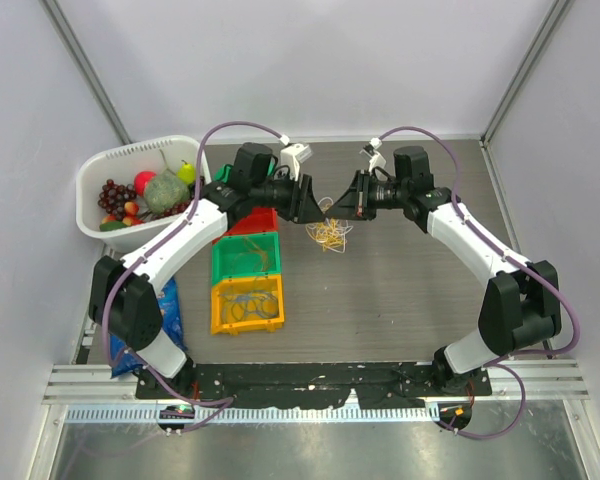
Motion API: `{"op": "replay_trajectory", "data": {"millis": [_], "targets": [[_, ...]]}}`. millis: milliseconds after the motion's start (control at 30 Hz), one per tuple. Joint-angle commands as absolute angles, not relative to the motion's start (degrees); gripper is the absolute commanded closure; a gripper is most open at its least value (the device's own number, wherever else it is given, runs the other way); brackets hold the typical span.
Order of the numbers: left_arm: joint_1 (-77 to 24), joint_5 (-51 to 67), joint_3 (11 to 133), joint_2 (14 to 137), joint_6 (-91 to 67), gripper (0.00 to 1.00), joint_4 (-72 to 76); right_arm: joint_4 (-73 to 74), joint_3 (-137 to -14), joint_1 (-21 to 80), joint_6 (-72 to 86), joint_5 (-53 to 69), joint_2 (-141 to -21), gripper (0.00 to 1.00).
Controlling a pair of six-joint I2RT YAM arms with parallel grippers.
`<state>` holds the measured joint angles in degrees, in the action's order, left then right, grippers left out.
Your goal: Untangle the cables
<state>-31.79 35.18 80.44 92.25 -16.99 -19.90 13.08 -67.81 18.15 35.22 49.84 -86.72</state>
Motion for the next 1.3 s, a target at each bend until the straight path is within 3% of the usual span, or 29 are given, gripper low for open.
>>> {"op": "replay_trajectory", "data": {"millis": [0,200,500,933,1100,1267], "targets": [[-31.6,33.3,79.2,90.3,-15.0,0.58,-18.4,9.0,-67.1,17.8,37.0,52.5,-84.6,0.99],[-30.6,31.5,77.3,87.9,-15.0,0.52,-16.4,8.2,-66.5,17.7,37.4,53.4,-84.5,0.99],[-30.0,39.2,77.4,90.4,-14.7,0.56,-17.3,5.6,-65.5,17.6,38.8,54.8,-84.2,0.99],[-30.1,41.4,77.2,91.0,-14.4,0.75,-20.0,3.7,-64.2,17.0,40.3,55.3,-83.7,0.99],[-30.0,41.2,76.6,90.2,-14.9,0.95,-20.0,3.0,-63.9,16.6,40.9,55.5,-83.7,0.99],[-30.1,38.7,76.6,87.7,-15.0,1.0,-20.0,6.8,-64.5,16.3,39.6,52.9,-84.0,0.99]]}}
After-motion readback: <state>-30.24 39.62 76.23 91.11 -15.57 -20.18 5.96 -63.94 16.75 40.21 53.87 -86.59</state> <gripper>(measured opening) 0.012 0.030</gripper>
